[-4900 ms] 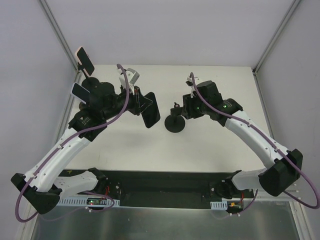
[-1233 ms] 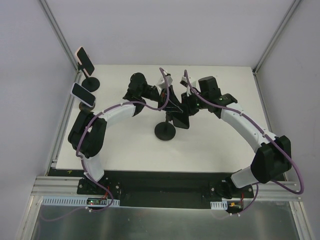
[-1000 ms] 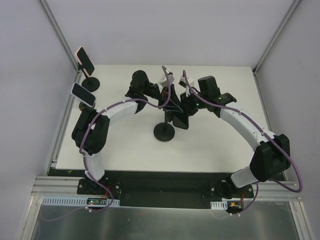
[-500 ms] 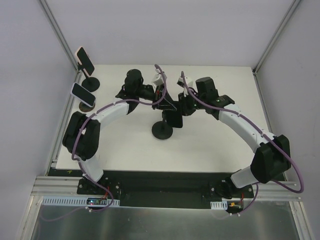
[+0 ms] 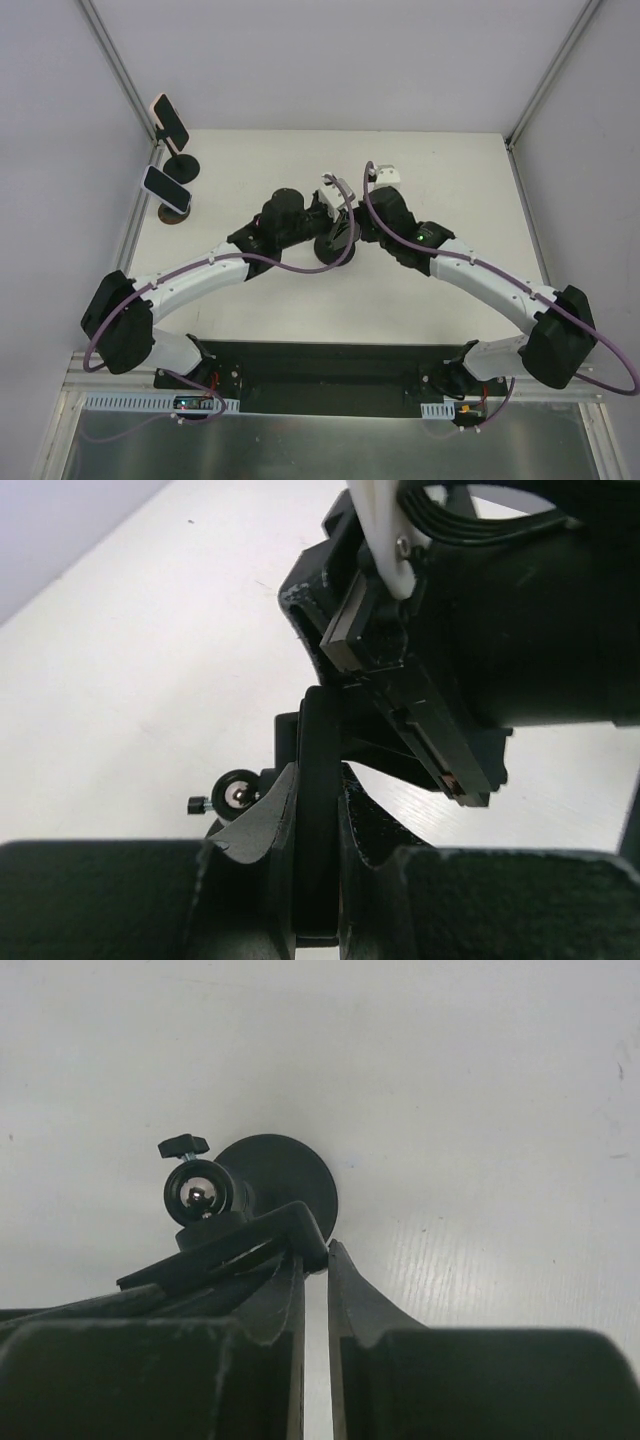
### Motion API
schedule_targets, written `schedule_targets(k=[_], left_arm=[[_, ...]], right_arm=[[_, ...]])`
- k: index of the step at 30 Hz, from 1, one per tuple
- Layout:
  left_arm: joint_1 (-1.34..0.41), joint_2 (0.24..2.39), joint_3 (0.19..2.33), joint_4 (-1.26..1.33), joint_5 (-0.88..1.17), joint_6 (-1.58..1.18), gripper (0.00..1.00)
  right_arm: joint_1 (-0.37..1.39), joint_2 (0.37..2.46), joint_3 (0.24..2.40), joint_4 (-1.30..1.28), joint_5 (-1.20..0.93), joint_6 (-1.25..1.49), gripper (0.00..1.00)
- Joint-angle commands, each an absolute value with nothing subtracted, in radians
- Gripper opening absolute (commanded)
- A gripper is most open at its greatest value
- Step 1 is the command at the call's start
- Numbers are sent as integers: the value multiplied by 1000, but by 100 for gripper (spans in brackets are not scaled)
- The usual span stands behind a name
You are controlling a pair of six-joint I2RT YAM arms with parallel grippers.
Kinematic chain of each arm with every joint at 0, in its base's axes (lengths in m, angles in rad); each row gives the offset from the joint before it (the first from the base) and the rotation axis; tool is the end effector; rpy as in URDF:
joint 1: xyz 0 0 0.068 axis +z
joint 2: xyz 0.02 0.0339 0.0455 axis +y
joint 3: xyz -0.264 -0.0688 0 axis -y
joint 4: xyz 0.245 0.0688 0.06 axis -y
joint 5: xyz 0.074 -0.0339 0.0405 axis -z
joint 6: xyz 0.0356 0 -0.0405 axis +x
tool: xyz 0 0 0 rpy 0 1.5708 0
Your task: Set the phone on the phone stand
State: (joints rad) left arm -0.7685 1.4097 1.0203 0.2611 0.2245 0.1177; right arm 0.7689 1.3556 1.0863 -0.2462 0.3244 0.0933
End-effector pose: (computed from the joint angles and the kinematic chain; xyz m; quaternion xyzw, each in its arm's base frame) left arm 0.2353 -0.2385 0.3227 0.3868 0.6425 -0.2895 0.5948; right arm 0.2303 0.2071 0.3110 -0.2059 0.8314 0.0809 0.5097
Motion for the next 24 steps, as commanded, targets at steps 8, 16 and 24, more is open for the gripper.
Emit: schedule_targets(k=[8,16,24], left_arm=[[-761,1546,971,482,-313,152,0],[-761,1609,1043,402,-304,29,0],[-759,1647,1081,333,-299,5,0]], right_arm=[[1008,1227,1043,-190,545,244,0],[1023,1152,950,-67,437,262,0],[1035,1121,931,-106,420,261,0]])
